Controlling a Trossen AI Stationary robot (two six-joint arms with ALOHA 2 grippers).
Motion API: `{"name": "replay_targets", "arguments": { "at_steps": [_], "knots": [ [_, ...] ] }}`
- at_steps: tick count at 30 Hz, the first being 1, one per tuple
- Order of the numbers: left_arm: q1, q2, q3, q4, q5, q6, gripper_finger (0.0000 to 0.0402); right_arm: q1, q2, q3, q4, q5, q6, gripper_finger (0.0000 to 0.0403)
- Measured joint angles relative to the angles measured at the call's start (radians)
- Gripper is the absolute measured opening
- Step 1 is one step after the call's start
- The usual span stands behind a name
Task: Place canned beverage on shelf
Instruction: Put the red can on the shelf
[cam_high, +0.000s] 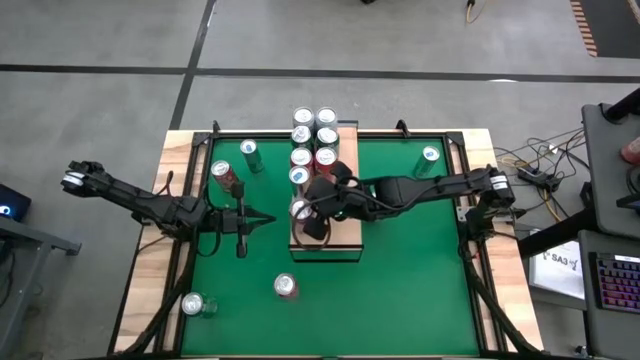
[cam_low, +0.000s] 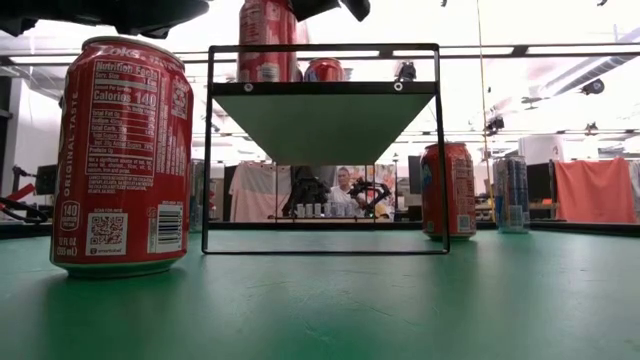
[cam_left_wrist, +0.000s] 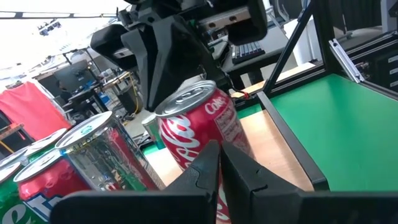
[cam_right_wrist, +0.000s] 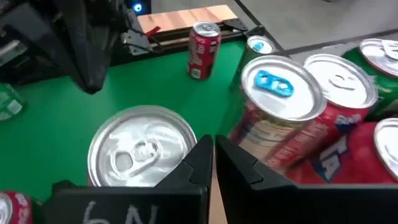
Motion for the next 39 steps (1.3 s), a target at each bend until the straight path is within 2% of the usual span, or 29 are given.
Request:
{"name": "replay_targets", "arguments": {
  "at_steps": [10, 16, 18, 24, 31, 39],
  "knots": [
    [0.0, 0.033, 0.0, 0.012, 0.0, 0.004, 0.0, 0.01, -0.005, 0.031, 0.002, 0.036, -0.013, 0.0012],
    [0.0, 0.085, 0.0, 0.046, -0.002, 0.008, 0.0, 0.059, -0.008, 0.081, -0.001, 0.024, -0.046, 0.0012],
    [0.001, 0.098, 0.0, 0.054, -0.005, 0.009, 0.0, 0.076, -0.008, 0.094, -0.01, -0.013, -0.056, 0.0012],
    [0.005, 0.118, 0.0, 0.083, -0.008, 0.014, 0.0, 0.101, -0.007, 0.102, -0.011, -0.216, -0.038, 0.0012],
    [0.008, 0.124, 0.0, 0.099, -0.009, 0.019, 0.0, 0.09, 0.026, 0.096, -0.087, -0.197, 0.045, 0.0012],
    [0.011, 0.126, 0.0, 0.101, -0.01, 0.031, 0.0, 0.081, 0.04, 0.096, -0.104, -0.178, 0.059, 0.0012]
  ]
}}
